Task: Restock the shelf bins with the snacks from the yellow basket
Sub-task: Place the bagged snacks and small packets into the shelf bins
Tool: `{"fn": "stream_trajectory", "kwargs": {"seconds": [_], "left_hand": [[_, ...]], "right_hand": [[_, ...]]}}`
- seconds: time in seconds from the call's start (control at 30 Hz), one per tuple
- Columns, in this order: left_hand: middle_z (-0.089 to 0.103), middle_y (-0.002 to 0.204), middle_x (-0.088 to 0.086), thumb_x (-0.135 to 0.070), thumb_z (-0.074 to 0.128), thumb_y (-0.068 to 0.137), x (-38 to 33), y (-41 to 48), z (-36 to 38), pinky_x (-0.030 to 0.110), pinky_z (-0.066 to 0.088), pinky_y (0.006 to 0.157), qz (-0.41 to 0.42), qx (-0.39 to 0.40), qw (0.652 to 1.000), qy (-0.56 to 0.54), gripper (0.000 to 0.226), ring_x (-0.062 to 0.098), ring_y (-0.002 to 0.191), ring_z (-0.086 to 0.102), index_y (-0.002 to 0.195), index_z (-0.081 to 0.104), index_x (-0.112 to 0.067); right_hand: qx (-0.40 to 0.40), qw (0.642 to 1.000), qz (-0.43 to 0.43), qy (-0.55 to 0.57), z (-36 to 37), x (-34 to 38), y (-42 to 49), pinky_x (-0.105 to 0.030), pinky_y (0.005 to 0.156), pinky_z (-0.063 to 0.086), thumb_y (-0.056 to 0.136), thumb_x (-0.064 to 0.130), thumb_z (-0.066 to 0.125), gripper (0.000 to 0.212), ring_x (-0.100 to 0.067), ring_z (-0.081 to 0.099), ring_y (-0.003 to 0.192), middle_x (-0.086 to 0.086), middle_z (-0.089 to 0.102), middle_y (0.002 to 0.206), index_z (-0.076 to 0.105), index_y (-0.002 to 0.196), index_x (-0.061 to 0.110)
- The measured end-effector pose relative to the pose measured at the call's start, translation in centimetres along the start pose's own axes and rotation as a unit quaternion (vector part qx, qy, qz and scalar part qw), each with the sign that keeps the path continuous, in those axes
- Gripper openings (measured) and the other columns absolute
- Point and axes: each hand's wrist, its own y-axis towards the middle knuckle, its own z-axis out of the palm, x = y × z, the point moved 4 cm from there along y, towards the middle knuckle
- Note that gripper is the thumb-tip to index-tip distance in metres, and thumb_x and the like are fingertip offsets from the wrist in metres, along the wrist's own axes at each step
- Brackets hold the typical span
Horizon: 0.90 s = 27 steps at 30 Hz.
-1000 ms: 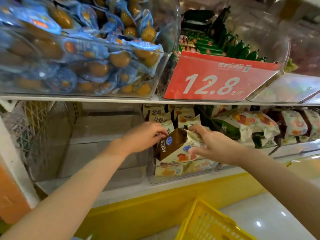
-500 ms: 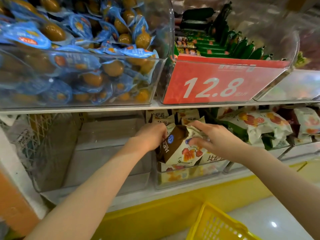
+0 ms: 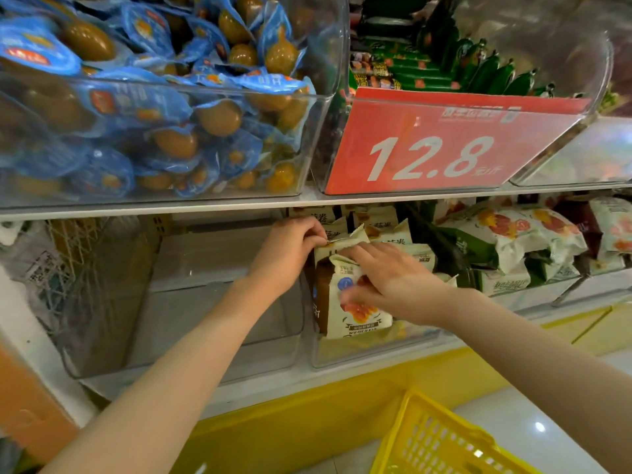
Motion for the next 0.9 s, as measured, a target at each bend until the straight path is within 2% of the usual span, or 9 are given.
{"fn": "stream_trajectory", "kwargs": {"seconds": [0.1, 0.23, 0.3, 0.43, 0.53, 0.67, 0.77, 0.83, 0.9], "left_hand": [[0.064, 0.091, -0.002, -0.017, 0.059, 0.088, 0.0, 0.1, 0.3, 0.026, 0.044, 0.079, 0.004, -0.003, 1.000, -0.009, 0.005, 0.013, 0.088, 0.057, 0.088, 0.064, -0.015], [0.061, 0.089, -0.005, -0.013, 0.059, 0.088, 0.0, -0.2, 0.5, 0.024, 0.042, 0.078, 0.017, -0.009, 1.000, -0.011, 0.006, 0.011, 0.087, 0.055, 0.088, 0.066, -0.013], [0.057, 0.087, -0.009, -0.013, 0.060, 0.087, 0.1, -0.3, 0.6, 0.018, 0.036, 0.076, 0.026, -0.014, 1.000, -0.006, 0.006, 0.007, 0.085, 0.052, 0.087, 0.066, -0.014], [0.055, 0.090, -0.009, -0.014, 0.058, 0.089, 0.0, -0.5, 0.7, 0.015, 0.034, 0.076, 0.038, -0.017, 0.999, 0.006, 0.008, 0.004, 0.084, 0.050, 0.091, 0.066, -0.012], [0.053, 0.089, -0.007, -0.014, 0.058, 0.089, 0.0, -0.6, 0.8, 0.012, 0.032, 0.074, 0.044, -0.021, 0.999, 0.020, 0.009, 0.004, 0.083, 0.050, 0.091, 0.066, -0.011], [0.054, 0.089, -0.007, -0.016, 0.056, 0.091, -0.4, -1.5, 1.3, 0.015, 0.034, 0.075, 0.056, -0.010, 0.998, 0.034, 0.012, 0.007, 0.085, 0.052, 0.090, 0.067, -0.011], [0.051, 0.093, -0.008, -0.018, 0.052, 0.093, -1.0, -2.3, 1.2, 0.017, 0.034, 0.077, 0.051, -0.012, 0.998, 0.045, 0.016, 0.009, 0.089, 0.052, 0.094, 0.066, -0.010], [0.050, 0.100, -0.006, -0.020, 0.047, 0.096, -1.6, -3.0, 1.3, 0.020, 0.035, 0.080, 0.041, -0.010, 0.997, 0.072, 0.020, 0.011, 0.095, 0.051, 0.103, 0.064, -0.011], [0.051, 0.110, -0.002, -0.021, 0.043, 0.097, -2.4, -4.4, 1.5, 0.021, 0.034, 0.085, 0.038, -0.022, 0.992, 0.118, 0.026, 0.013, 0.104, 0.048, 0.114, 0.060, -0.011]], "right_hand": [[-0.012, 1.000, -0.004, 0.010, 0.7, -0.9, -1.2, -0.026, 0.103, 0.022, 0.062, 0.076, 0.056, 0.104, -0.015, 0.032, 0.125, 0.001, 0.040, 0.137, 0.024, 0.142, 0.017], [-0.022, 0.996, -0.007, -0.082, 2.3, -1.2, 0.1, -0.028, 0.107, 0.023, 0.067, 0.055, 0.071, 0.091, -0.020, 0.035, 0.127, -0.001, 0.041, 0.136, 0.029, 0.138, 0.018], [-0.015, 0.996, -0.034, -0.083, 3.5, -0.9, -0.2, -0.029, 0.106, 0.025, 0.074, 0.051, 0.068, 0.083, -0.020, 0.035, 0.127, -0.002, 0.040, 0.136, 0.029, 0.140, 0.018], [0.061, 0.986, 0.028, 0.156, 2.8, -2.3, -1.0, -0.022, 0.090, 0.027, 0.093, 0.054, 0.036, 0.055, -0.005, 0.038, 0.116, 0.010, 0.043, 0.128, 0.025, 0.141, 0.029], [0.025, 0.990, 0.040, 0.131, 3.0, -1.3, -1.6, -0.022, 0.079, 0.031, 0.095, 0.049, 0.030, 0.041, -0.009, 0.049, 0.102, 0.015, 0.046, 0.104, 0.035, 0.129, 0.025], [-0.040, 0.998, -0.034, -0.032, 5.4, 0.9, -2.0, -0.023, 0.094, 0.027, 0.097, 0.042, 0.034, 0.037, -0.018, 0.048, 0.110, 0.001, 0.056, 0.115, 0.047, 0.120, 0.015], [-0.047, 0.998, -0.009, 0.027, 5.1, 0.5, -2.0, -0.022, 0.091, 0.028, 0.097, 0.040, 0.038, 0.036, -0.019, 0.049, 0.110, -0.003, 0.057, 0.116, 0.048, 0.120, 0.014], [-0.073, 0.997, -0.001, 0.035, 5.0, 0.7, -2.6, -0.022, 0.102, 0.026, 0.097, 0.041, 0.038, 0.042, -0.018, 0.044, 0.121, -0.003, 0.054, 0.128, 0.046, 0.128, 0.015], [-0.098, 0.995, 0.004, 0.022, 5.3, 1.5, -4.2, -0.021, 0.112, 0.014, 0.098, 0.041, 0.035, 0.049, -0.015, 0.031, 0.135, -0.002, 0.042, 0.143, 0.037, 0.138, 0.014]]}}
